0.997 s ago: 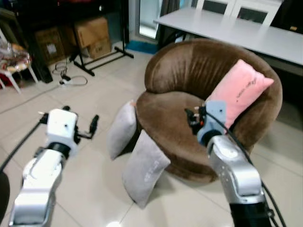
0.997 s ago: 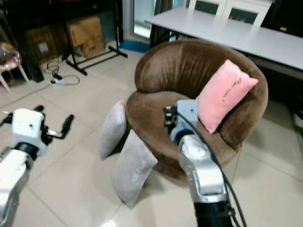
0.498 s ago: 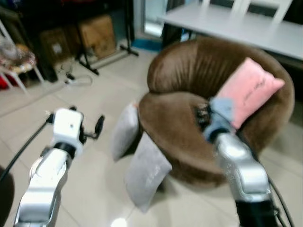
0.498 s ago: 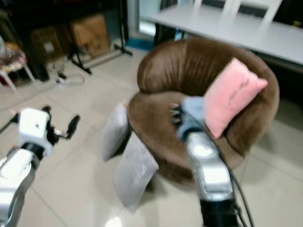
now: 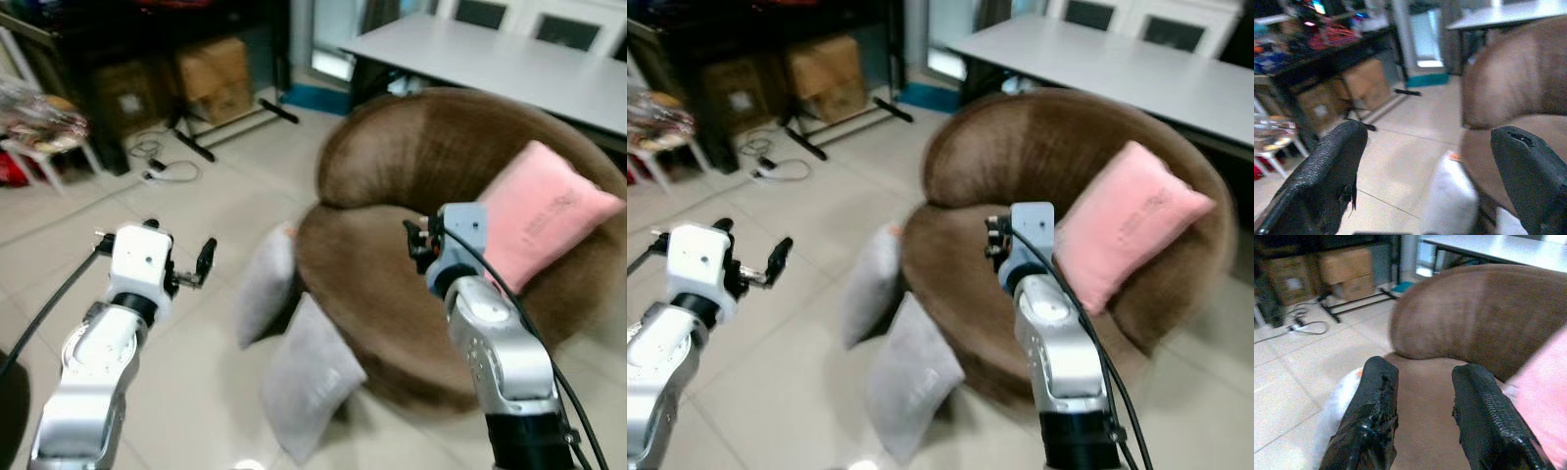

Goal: Move the pillow to the sofa from floor

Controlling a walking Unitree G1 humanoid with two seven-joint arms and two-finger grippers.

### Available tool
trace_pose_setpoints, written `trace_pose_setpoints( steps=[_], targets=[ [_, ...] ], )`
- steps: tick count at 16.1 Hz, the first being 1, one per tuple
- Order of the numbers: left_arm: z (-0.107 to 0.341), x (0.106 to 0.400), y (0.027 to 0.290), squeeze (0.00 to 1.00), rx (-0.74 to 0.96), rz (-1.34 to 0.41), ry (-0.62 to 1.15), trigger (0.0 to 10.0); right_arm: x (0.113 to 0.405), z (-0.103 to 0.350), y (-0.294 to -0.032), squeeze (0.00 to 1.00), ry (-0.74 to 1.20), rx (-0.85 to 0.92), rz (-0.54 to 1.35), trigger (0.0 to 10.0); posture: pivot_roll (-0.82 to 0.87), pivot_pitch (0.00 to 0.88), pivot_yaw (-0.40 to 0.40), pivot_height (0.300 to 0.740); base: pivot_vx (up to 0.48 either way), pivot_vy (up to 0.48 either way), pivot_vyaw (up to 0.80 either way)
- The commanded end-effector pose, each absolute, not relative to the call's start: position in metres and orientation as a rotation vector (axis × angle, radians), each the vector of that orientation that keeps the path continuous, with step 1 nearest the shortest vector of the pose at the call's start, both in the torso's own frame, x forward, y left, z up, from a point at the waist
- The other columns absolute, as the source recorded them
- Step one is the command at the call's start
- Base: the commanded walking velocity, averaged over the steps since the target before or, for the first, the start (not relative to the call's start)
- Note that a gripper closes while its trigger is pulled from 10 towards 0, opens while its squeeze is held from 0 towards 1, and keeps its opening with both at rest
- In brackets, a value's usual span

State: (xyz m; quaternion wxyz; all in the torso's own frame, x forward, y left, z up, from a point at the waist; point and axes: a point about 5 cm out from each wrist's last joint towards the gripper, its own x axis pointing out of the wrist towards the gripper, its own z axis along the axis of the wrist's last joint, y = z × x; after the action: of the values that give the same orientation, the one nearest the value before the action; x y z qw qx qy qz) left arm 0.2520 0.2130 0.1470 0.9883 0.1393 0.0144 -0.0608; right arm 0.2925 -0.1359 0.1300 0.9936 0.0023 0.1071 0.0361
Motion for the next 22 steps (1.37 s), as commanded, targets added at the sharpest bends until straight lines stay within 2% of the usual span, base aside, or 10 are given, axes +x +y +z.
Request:
trace_pose_setpoints(
  steps=[1, 4, 7, 8, 11, 15, 22],
  targets=[
    [0.147, 0.251, 0.216, 0.00, 0.286, -0.115, 0.035, 10.0, 0.292, 0.132, -0.129, 0.00, 0.207, 0.010, 0.095, 10.0, -0.01, 0.000, -0.031, 0.740, 0.356, 0.000, 0.00],
    [0.147, 0.250, 0.216, 0.00, 0.289, -0.118, 0.035, 10.0, 0.292, 0.132, -0.128, 0.00, 0.204, 0.001, 0.111, 10.0, 0.00, 0.000, -0.032, 0.740, 0.358, 0.000, 0.00],
    [0.146, 0.249, 0.217, 0.00, 0.290, -0.120, 0.035, 10.0, 0.290, 0.131, -0.126, 0.00, 0.204, 0.000, 0.125, 10.0, 0.00, 0.000, -0.032, 0.740, 0.355, 0.000, 0.80],
    [0.146, 0.248, 0.217, 0.00, 0.292, -0.121, 0.036, 10.0, 0.289, 0.130, -0.129, 0.00, 0.211, 0.041, 0.109, 10.0, 0.00, 0.000, -0.031, 0.740, 0.352, 0.000, 0.00],
    [0.142, 0.247, 0.216, 0.00, 0.324, -0.118, 0.049, 10.0, 0.284, 0.125, -0.134, 0.00, 0.228, 0.000, 0.114, 10.0, -0.01, 0.000, -0.030, 0.735, 0.114, 0.000, 0.00],
    [0.137, 0.242, 0.217, 0.00, 0.333, -0.114, 0.042, 10.0, 0.276, 0.120, -0.142, 0.00, 0.215, 0.033, 0.111, 10.0, -0.01, 0.000, -0.029, 0.696, 0.000, 0.000, 0.00],
    [0.136, 0.238, 0.222, 0.00, 0.339, -0.053, 0.018, 10.0, 0.273, 0.124, -0.139, 0.00, 0.182, 0.066, 0.125, 10.0, -0.01, 0.000, -0.034, 0.631, 0.000, 0.000, 0.00]
  ],
)
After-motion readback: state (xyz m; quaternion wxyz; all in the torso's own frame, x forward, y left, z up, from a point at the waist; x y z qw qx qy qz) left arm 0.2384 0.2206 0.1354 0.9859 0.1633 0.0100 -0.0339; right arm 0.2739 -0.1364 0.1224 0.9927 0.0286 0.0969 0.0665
